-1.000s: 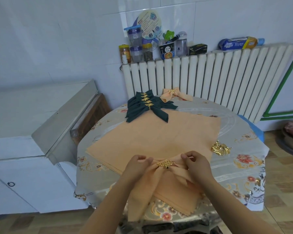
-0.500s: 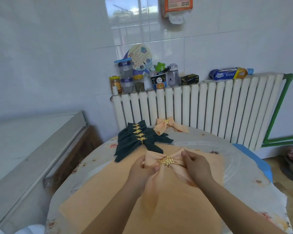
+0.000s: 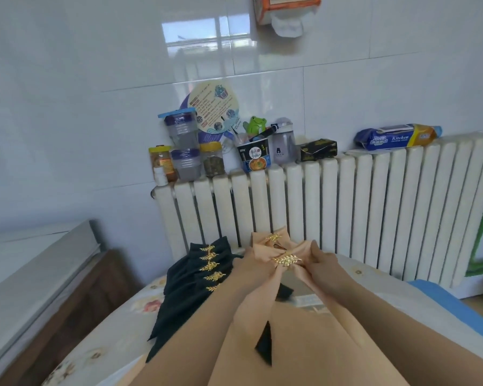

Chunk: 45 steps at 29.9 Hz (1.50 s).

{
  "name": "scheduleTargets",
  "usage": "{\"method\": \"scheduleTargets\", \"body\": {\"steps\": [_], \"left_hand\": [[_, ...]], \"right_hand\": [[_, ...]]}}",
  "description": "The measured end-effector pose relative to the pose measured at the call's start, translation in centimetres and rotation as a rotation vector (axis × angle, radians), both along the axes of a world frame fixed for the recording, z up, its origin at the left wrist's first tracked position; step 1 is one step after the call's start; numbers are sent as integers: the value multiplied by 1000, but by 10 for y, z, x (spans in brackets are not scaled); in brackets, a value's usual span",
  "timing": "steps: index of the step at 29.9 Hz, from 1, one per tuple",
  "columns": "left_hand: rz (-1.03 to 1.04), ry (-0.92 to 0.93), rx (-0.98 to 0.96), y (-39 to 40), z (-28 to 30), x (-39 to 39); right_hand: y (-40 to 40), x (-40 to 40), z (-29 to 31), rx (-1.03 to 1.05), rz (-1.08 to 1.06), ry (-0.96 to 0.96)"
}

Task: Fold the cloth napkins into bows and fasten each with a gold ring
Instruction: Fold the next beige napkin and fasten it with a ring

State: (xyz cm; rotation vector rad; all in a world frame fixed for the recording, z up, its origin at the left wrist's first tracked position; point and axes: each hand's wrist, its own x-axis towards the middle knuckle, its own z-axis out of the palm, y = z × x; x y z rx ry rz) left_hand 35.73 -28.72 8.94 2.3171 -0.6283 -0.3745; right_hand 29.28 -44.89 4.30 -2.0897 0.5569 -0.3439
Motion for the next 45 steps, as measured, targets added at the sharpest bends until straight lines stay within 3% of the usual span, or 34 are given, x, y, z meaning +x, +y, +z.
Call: {"method": "scheduleTargets", "body": {"steps": [2,6,12,15,19,24,28,33,45], "left_hand": [[-34,26,42,-26,7,26],[28,-121,139,-64,-15,90],[231,-187,-223,-101,-47,138],[282,-195,-362,-109,-72,147],[226,-257,-134,-115,-117,158],[160,-422,168,-114,-138,151],[133,-388,330,-112,-129,146],[140,-481,219,-87,-105,125],[25,-475,168,23,-64,-39]], "right_hand": [[-19,23,6,25,-14,3],[-34,61,20,-100,-100,-12],[-58,124,0,-25,-334,-233],[-64,145,-26,-147,-403,-169],[-70,154,-66,-189,-242,69],[-72,153,-92,-535,-145,220],[-68,148,-102,-672,-63,383],[-53,118,-79,-722,-75,315],[52,-39,-18,-876,109,171]]}}
